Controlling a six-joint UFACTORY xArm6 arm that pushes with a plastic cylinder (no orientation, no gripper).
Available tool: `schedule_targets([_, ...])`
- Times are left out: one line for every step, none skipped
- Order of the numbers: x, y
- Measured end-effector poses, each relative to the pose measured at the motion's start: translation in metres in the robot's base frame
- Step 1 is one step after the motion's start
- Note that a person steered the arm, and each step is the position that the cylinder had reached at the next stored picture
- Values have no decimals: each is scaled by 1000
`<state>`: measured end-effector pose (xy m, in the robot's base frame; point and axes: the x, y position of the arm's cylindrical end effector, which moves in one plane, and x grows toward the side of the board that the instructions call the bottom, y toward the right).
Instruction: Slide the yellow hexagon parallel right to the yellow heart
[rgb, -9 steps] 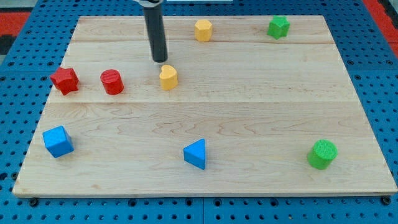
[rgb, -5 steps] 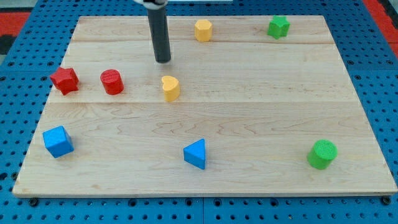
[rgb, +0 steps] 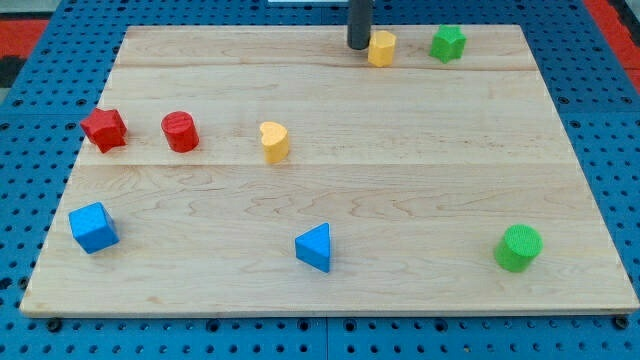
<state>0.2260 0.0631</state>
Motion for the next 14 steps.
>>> schedule_targets([-20,7])
schedule_targets([-32,11])
schedule_targets([8,49])
schedule_targets([40,3])
schedule_targets([87,2])
schedule_targets([49,3])
schedule_targets([43,9])
schedule_targets([64,21])
schedule_targets([77,-5])
schedule_targets([52,21])
schedule_targets([70,88])
schedule_targets([115,78])
schedule_targets([129,4])
schedule_targets([128,13])
